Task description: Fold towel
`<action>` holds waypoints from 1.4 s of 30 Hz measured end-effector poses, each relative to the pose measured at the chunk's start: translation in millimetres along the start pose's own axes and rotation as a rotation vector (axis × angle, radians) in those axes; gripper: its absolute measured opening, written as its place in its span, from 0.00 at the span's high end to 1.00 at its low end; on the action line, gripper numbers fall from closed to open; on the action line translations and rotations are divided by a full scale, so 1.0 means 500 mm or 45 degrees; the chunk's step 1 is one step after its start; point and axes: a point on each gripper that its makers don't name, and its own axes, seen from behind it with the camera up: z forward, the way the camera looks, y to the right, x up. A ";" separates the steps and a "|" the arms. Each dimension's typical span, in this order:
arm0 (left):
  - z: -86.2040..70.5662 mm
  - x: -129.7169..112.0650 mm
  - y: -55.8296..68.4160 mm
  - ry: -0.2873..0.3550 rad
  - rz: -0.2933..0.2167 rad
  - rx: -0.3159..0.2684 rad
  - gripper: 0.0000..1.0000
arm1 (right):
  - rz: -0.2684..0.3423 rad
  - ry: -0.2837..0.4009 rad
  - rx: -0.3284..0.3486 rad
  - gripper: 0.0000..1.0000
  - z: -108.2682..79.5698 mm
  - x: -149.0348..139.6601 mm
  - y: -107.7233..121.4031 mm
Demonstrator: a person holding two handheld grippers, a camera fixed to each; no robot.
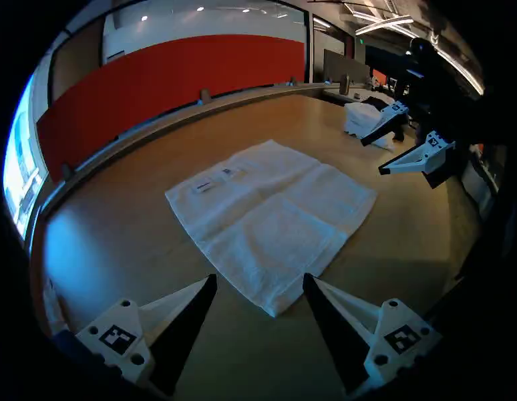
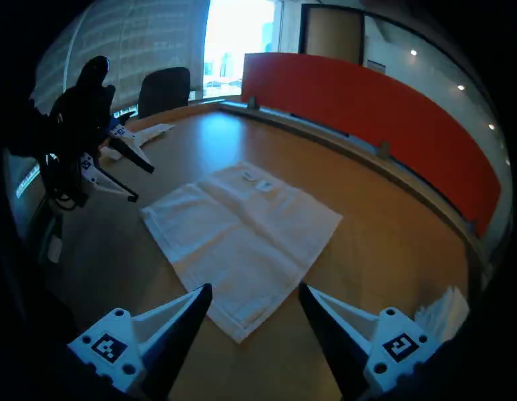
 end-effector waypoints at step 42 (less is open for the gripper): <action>0.066 -0.089 0.025 -0.181 -0.043 -0.009 0.19 | 0.009 -0.166 0.110 0.29 0.058 -0.127 -0.033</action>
